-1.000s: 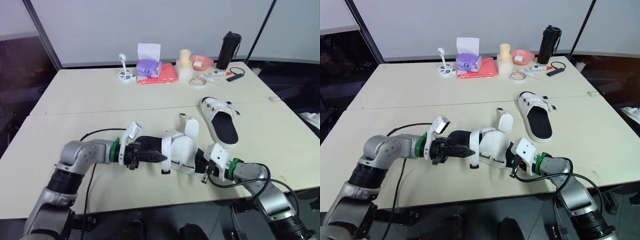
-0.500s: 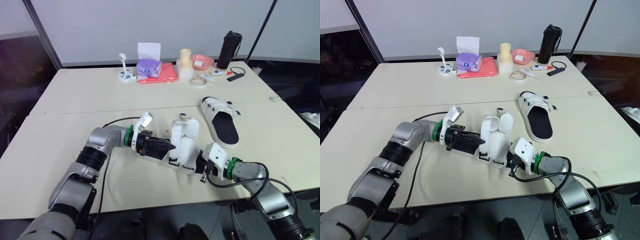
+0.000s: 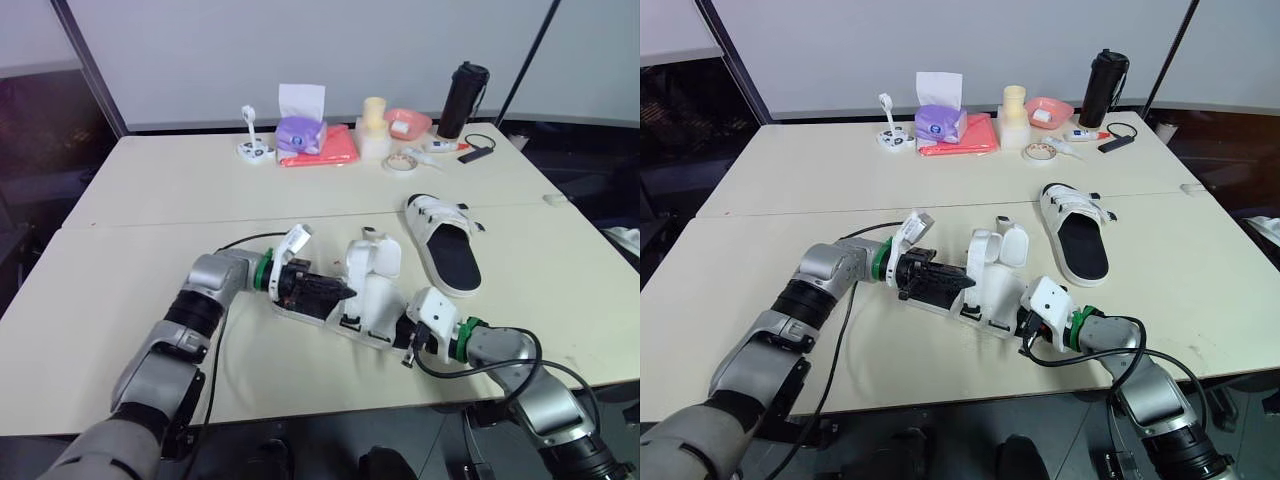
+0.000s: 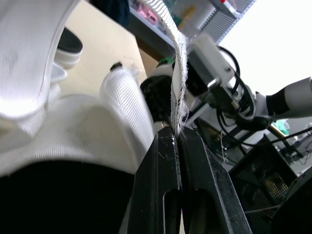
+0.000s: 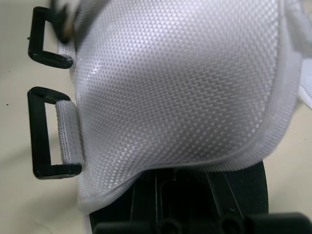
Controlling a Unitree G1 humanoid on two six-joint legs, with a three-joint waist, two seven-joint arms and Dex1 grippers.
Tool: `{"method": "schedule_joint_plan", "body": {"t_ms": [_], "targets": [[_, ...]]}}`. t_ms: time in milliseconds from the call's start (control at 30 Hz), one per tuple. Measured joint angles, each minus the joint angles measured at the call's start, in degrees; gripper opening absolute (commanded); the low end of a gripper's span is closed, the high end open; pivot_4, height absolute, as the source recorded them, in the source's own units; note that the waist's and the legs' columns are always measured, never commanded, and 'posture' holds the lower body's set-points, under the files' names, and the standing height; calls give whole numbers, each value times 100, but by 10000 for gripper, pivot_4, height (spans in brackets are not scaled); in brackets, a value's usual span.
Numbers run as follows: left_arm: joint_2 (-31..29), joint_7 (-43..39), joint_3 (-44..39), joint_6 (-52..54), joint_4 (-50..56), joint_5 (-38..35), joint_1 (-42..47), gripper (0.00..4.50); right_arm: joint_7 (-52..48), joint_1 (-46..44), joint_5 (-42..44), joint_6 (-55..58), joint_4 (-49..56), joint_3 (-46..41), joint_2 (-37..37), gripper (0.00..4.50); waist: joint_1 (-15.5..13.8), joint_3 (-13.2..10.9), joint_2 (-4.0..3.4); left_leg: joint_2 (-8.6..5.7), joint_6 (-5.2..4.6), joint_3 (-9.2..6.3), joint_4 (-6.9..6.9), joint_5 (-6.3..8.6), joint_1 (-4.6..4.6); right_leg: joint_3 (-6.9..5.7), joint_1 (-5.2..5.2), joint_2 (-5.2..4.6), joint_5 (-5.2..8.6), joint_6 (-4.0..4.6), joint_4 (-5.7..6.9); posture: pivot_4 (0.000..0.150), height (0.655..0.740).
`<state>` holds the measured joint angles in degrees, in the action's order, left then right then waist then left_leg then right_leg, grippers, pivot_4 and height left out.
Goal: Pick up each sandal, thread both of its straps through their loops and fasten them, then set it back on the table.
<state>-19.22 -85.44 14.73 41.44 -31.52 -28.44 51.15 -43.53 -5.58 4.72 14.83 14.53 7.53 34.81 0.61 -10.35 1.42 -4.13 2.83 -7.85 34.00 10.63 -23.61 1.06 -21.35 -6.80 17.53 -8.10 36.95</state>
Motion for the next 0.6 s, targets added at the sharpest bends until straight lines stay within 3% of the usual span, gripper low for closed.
{"method": "schedule_joint_plan", "body": {"t_ms": [600], "targets": [[118, -268, -96, 41, -101, 170, 4, 239, 90, 117, 4, 169, 181, -34, 10, 0, -8, 0, 0, -2, 0, 2, 0, 0, 0, -4, 2, 0, 1, -2, 1, 1500, 7400]]}}
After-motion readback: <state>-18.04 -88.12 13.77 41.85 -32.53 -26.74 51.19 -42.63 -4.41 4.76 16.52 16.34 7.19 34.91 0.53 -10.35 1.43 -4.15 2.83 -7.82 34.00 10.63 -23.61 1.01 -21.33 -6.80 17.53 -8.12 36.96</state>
